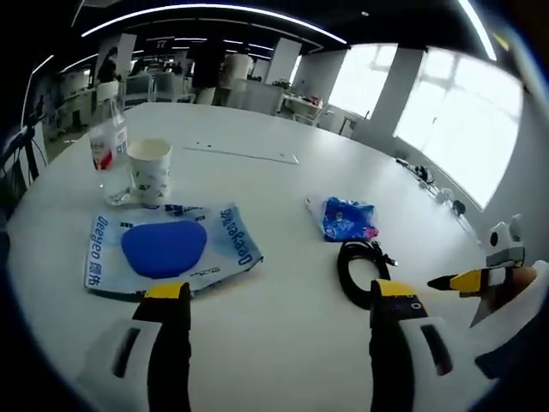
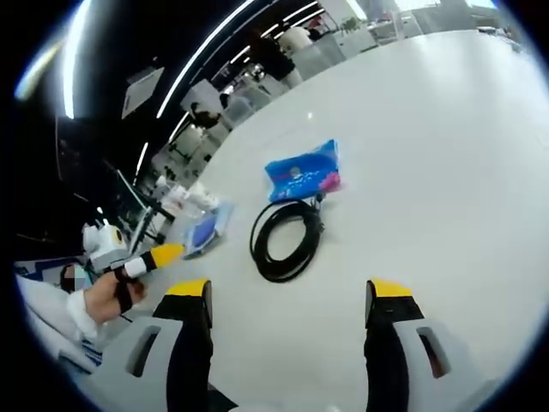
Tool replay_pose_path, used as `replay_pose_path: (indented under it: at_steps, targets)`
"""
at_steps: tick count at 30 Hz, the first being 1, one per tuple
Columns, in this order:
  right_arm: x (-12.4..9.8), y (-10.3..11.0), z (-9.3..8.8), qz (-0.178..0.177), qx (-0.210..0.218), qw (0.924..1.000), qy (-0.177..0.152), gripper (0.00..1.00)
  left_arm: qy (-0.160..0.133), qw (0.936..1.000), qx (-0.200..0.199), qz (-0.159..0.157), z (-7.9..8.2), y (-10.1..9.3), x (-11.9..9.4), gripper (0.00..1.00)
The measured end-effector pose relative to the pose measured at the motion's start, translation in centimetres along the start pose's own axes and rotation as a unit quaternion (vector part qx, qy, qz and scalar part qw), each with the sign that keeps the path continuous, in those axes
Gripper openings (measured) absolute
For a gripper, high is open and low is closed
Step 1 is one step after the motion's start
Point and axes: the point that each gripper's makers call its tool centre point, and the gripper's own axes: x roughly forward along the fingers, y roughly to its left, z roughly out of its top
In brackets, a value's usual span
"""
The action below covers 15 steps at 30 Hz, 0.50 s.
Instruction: Arrange the tabletop items into an orderly group along one side of the table until the central work area is clear of visible clutter.
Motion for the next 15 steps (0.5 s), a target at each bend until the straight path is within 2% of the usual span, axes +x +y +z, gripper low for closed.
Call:
replay_pose_path:
  at_steps: [9,15]
  targets:
    - [0.9,1.4,0.7,0.010,-0.018,0.9998,0.009,0.71,0.000,1.0000,-0.005,0.002,-0.4,0.5,-0.2,0.87]
    - [2.0,3.0,2.1,0.027,-0.065,0.9973,0.019,0.71,0.000,1.0000,-0.004,0.008,-0.2,1.6,-0.7,0.87]
